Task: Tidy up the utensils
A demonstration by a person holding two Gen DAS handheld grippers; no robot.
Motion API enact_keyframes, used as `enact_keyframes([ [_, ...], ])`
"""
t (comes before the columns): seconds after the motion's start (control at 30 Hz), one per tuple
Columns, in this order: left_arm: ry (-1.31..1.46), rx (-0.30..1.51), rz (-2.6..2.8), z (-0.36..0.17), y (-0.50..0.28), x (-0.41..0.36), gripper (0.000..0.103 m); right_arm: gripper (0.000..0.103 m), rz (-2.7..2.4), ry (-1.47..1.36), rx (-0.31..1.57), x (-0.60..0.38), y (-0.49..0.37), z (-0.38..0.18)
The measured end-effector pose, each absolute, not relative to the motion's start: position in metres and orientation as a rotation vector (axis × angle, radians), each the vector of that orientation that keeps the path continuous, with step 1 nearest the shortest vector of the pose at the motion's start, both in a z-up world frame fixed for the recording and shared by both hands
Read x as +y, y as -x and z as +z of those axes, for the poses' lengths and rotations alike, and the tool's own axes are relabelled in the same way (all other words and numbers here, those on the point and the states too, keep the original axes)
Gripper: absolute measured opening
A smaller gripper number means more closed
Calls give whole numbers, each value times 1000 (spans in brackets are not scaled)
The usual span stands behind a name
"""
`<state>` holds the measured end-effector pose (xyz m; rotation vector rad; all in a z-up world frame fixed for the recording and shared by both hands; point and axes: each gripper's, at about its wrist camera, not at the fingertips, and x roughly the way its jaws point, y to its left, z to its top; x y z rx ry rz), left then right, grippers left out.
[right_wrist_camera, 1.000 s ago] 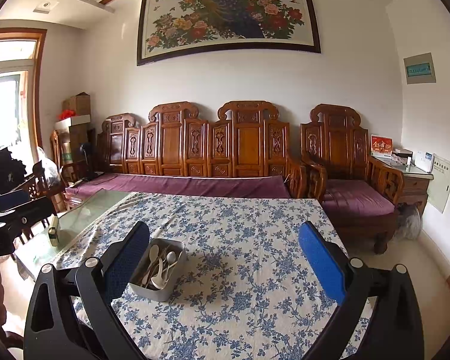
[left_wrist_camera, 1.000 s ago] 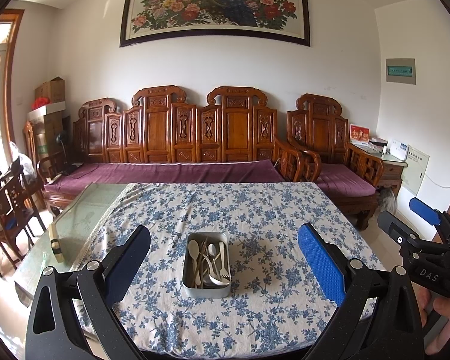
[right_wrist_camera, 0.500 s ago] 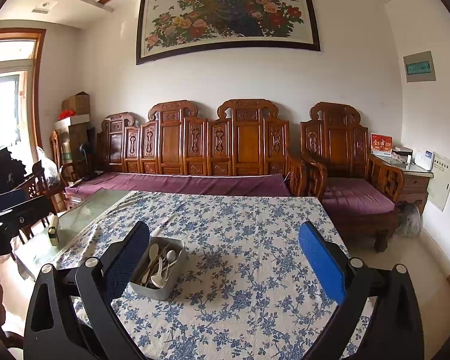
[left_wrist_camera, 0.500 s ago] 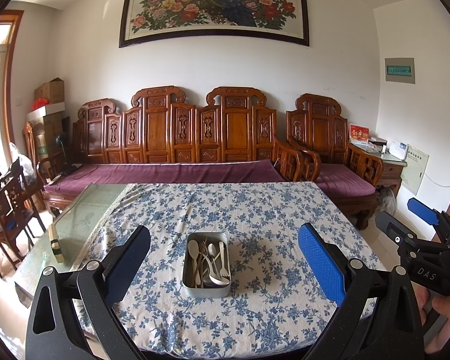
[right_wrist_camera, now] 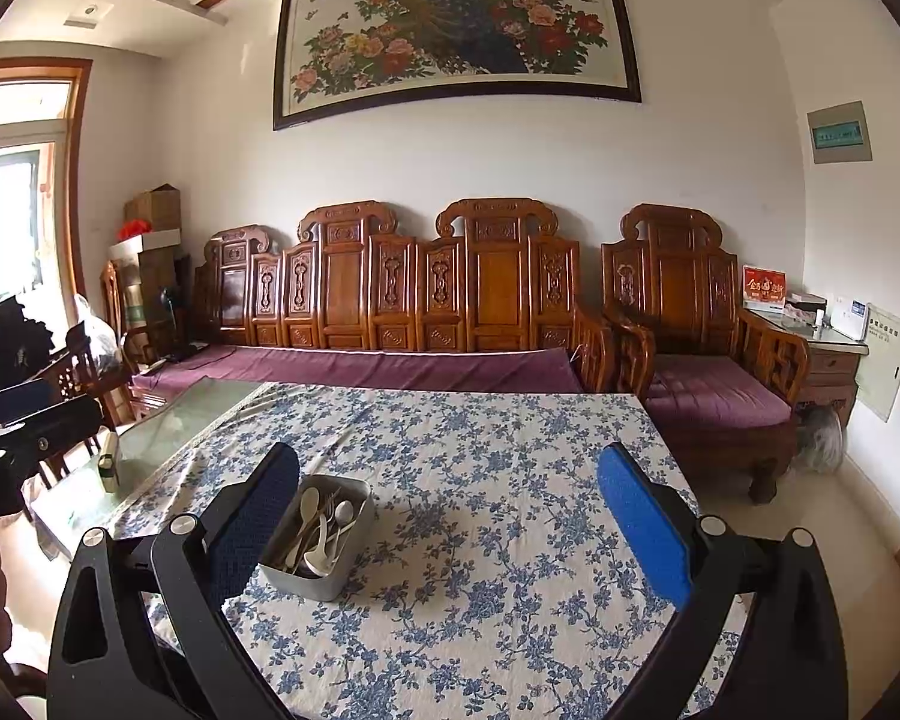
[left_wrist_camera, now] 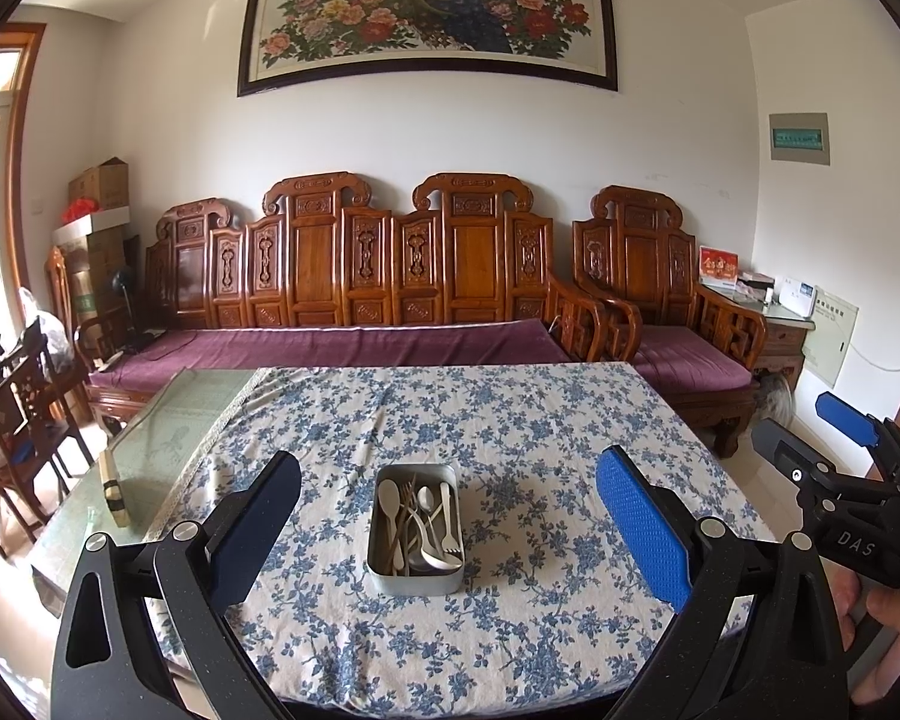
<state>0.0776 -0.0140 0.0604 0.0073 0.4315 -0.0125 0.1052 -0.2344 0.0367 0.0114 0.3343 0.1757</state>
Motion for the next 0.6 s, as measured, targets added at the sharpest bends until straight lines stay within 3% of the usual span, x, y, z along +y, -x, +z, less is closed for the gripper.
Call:
enact_keyframes([
  [0.6, -8, 438, -7, 56, -79, -10, 95, 100, 180, -15, 333, -231, -105, 39],
])
